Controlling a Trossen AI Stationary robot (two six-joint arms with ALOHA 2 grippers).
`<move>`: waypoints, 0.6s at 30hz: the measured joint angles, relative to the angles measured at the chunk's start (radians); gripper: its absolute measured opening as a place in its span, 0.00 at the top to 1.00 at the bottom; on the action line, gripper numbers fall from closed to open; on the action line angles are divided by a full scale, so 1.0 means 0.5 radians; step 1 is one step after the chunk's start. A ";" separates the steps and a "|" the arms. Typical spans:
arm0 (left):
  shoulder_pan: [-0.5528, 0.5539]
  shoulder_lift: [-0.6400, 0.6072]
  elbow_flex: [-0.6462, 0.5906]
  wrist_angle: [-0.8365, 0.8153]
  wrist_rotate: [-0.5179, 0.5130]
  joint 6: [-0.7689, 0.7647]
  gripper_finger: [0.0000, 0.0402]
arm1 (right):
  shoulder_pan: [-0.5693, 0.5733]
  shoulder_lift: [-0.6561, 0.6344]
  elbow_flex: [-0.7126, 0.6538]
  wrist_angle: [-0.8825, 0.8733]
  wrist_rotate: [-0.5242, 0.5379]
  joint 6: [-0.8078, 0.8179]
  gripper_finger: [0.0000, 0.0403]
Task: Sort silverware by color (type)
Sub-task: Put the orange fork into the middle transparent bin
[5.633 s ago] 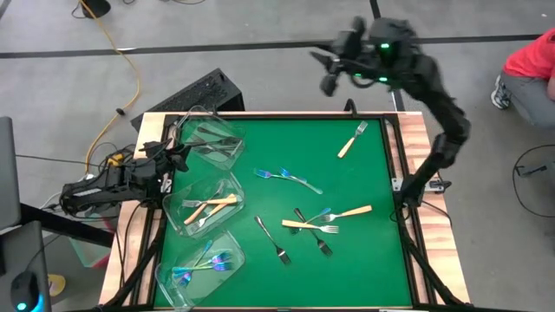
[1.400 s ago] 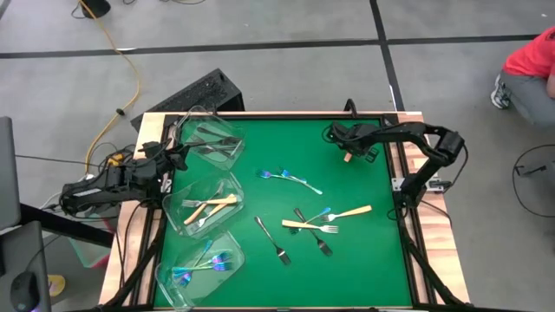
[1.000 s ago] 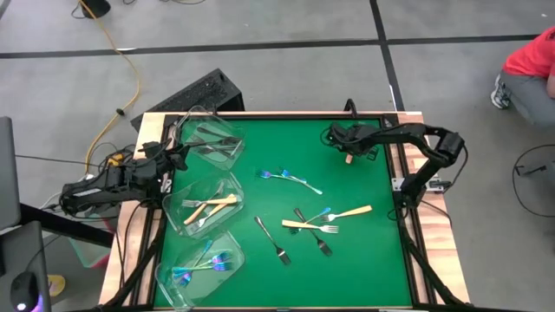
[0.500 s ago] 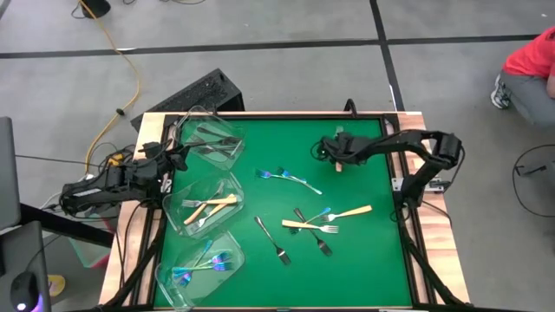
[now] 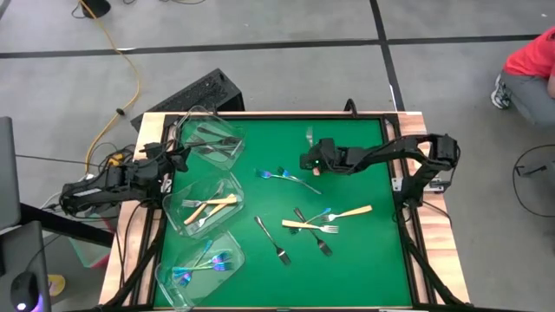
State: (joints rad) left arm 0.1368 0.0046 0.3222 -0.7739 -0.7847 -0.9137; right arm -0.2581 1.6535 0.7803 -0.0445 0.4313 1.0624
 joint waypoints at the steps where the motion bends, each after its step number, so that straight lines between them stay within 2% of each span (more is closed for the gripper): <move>1: 0.001 0.000 0.000 0.000 0.013 -0.003 0.57 | 0.011 0.000 0.000 0.083 0.008 -0.056 0.85; 5: 0.000 0.000 0.000 -0.001 0.025 -0.044 0.57 | 0.028 -0.003 0.001 0.384 0.018 -0.253 0.85; 10: 0.000 0.000 0.000 -0.020 0.024 -0.051 0.57 | 0.025 -0.005 0.004 0.721 -0.100 -0.549 0.85; 18: 0.001 0.000 0.000 -0.098 -0.068 -0.162 0.57 | 0.003 -0.007 0.005 0.972 -0.317 -0.759 0.85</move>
State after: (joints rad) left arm 0.1371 0.0045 0.3222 -0.8229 -0.8187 -0.9947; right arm -0.2566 1.6501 0.7826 0.4417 0.2729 0.6826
